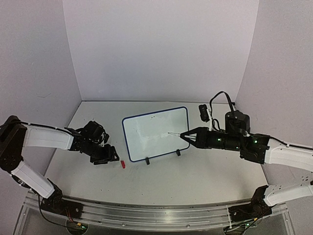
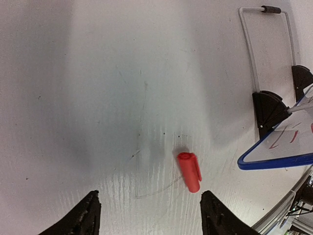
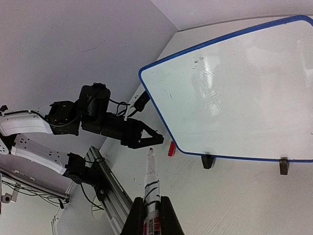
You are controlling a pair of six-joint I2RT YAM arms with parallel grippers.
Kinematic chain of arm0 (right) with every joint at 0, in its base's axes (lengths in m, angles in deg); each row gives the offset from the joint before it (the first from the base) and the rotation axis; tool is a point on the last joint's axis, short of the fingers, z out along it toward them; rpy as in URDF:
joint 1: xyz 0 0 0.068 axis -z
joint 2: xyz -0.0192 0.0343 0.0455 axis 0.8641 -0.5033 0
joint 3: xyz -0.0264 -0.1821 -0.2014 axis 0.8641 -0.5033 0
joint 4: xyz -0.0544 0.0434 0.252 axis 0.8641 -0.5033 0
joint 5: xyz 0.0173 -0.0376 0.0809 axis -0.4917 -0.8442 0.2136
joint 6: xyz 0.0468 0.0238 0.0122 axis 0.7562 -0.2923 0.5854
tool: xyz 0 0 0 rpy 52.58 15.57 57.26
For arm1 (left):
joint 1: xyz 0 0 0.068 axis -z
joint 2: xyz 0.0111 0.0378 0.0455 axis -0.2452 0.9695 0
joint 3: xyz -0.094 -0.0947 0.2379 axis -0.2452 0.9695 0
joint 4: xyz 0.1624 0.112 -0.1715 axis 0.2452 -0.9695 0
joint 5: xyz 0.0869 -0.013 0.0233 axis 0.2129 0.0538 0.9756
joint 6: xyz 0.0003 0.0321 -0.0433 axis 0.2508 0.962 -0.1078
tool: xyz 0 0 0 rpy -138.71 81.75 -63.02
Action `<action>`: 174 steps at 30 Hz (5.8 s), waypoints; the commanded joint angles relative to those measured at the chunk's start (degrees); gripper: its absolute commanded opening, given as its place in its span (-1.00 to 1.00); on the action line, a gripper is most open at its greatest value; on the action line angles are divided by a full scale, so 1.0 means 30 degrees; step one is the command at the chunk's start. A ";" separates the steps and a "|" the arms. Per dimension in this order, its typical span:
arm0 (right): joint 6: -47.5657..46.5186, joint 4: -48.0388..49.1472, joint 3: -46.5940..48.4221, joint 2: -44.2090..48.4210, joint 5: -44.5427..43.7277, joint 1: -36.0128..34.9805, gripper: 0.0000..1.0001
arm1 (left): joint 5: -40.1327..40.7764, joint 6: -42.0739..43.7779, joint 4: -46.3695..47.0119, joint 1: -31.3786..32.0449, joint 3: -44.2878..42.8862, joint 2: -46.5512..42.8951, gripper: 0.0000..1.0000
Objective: Write a sentence on the whiteboard
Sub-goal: Place the pen cap at the center of the board, then hold the whiteboard at the center of the board, then write a sentence on the whiteboard.
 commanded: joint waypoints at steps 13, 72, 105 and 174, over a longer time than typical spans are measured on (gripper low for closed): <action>-0.3011 -0.1411 0.2921 -0.1643 0.0784 -0.0332 -1.00 | -0.4631 0.9915 -0.5046 -0.1984 -0.7590 -0.2602 0.71; -0.4399 0.3403 1.1367 -1.4030 -0.0733 -0.1663 -1.00 | -0.8078 1.7203 -0.5339 -0.2515 -1.0834 0.3069 -1.00; -0.4092 0.3847 0.9802 -1.2899 -0.4686 -0.1753 -1.00 | -0.8058 1.7338 -0.5449 -0.2515 -1.0855 0.3031 -1.00; -0.3909 0.3640 0.8674 -1.4351 -0.1384 -0.1764 -1.00 | -0.7801 1.7470 -0.5528 -0.2521 -1.0885 0.3059 -1.00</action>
